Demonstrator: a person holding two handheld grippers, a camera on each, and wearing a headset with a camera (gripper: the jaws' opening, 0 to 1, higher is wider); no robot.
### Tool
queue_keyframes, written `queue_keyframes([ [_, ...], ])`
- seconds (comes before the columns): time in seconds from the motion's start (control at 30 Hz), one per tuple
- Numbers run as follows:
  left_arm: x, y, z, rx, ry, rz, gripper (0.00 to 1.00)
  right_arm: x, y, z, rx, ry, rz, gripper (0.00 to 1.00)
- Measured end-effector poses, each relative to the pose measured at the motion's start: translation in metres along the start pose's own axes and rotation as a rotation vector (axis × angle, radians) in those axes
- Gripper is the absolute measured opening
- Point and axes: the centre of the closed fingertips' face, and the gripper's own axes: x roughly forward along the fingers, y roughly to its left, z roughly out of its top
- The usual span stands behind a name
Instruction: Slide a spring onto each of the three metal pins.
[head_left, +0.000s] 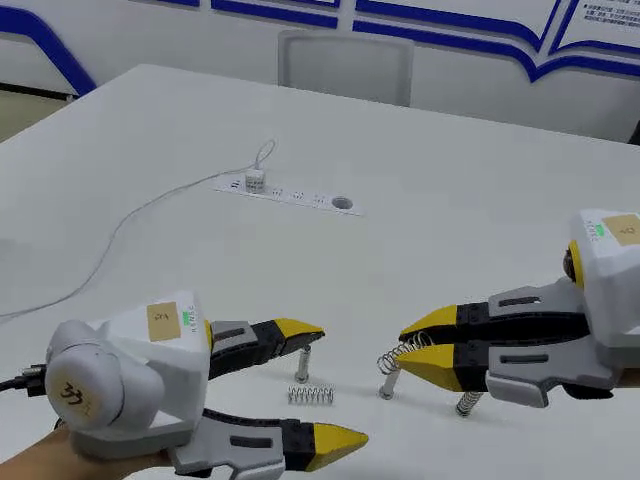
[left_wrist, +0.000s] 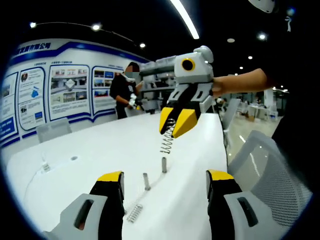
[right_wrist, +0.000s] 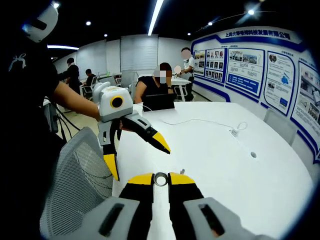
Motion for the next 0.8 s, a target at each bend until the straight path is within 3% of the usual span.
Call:
queue_keyframes([
  [0.17,-0.004,0.001,-0.011,-0.012,0.022,0.024,0.75,0.001,-0.012,-0.006,0.01,0.019,-0.023,0.11],
  [0.43,-0.016,0.011,-0.024,-0.037,0.045,0.094,0.95,0.0,-0.031,-0.017,0.037,0.041,-0.067,0.11],
  [0.63,-0.028,0.022,-0.03,-0.063,0.048,0.162,1.0,0.003,-0.043,-0.03,0.079,0.058,-0.096,0.11],
  [0.8,-0.032,0.023,-0.039,-0.085,0.052,0.203,1.0,0.008,-0.057,-0.043,0.101,0.092,-0.133,0.11],
])
